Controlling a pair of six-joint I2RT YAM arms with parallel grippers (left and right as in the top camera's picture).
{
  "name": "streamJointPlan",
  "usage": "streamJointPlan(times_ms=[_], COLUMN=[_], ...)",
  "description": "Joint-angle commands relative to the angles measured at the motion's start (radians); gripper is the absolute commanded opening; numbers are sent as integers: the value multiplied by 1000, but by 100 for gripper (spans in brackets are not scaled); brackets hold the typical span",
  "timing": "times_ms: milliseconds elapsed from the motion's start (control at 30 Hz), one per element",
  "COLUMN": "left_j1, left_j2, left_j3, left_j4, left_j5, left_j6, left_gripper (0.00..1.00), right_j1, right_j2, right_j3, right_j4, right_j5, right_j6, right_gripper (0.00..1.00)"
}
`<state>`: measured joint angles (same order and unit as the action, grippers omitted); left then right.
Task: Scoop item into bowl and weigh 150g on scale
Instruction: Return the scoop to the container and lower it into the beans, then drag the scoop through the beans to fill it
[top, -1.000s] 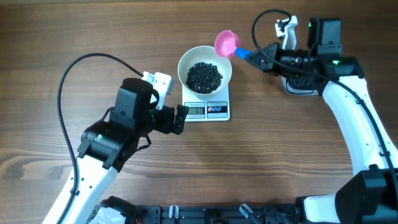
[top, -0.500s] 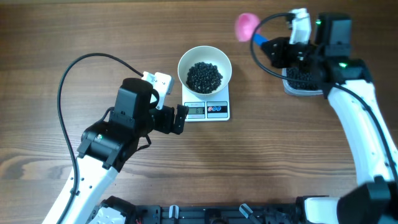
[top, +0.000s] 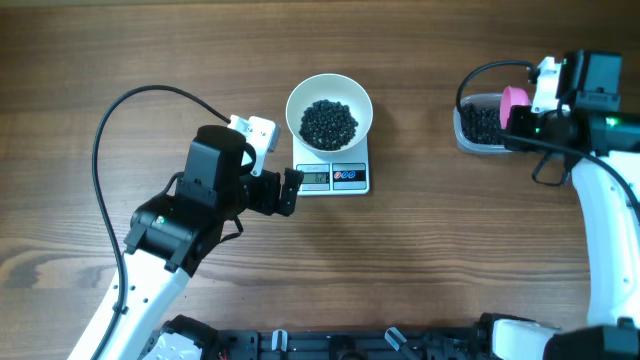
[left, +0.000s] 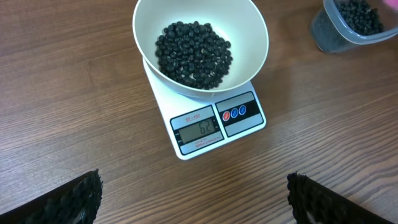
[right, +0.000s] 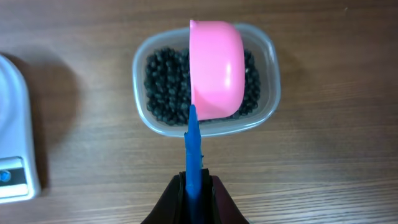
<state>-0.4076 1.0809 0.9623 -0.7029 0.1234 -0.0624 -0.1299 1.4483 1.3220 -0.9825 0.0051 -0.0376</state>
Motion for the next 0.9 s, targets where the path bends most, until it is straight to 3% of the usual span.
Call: streamJointPlan(times_ms=[0,67,567,733,867], left_j1=[-3,-3,-3,-3,-3], left_j2=[2,2,2,2,2], left_j3=[5,5,5,5,5], left_j4=[0,0,0,0,0], left_j5=[-10,-10,-10,-10,-10], left_j6=[-6,-6,-6,-6,-6], left_gripper=[100,100,100,100,100], right_j1=[-3,-2,-2,-2,-2], right_j2=[86,119,243,265,265], right_j3=[7,7,7,7,7], right_j4=[9,24,89,81,25], right_j5=[86,156,154,-20,-35], right_j6=[-64,-68,-101,-101,-101], right_gripper=[4,4,4,4,4])
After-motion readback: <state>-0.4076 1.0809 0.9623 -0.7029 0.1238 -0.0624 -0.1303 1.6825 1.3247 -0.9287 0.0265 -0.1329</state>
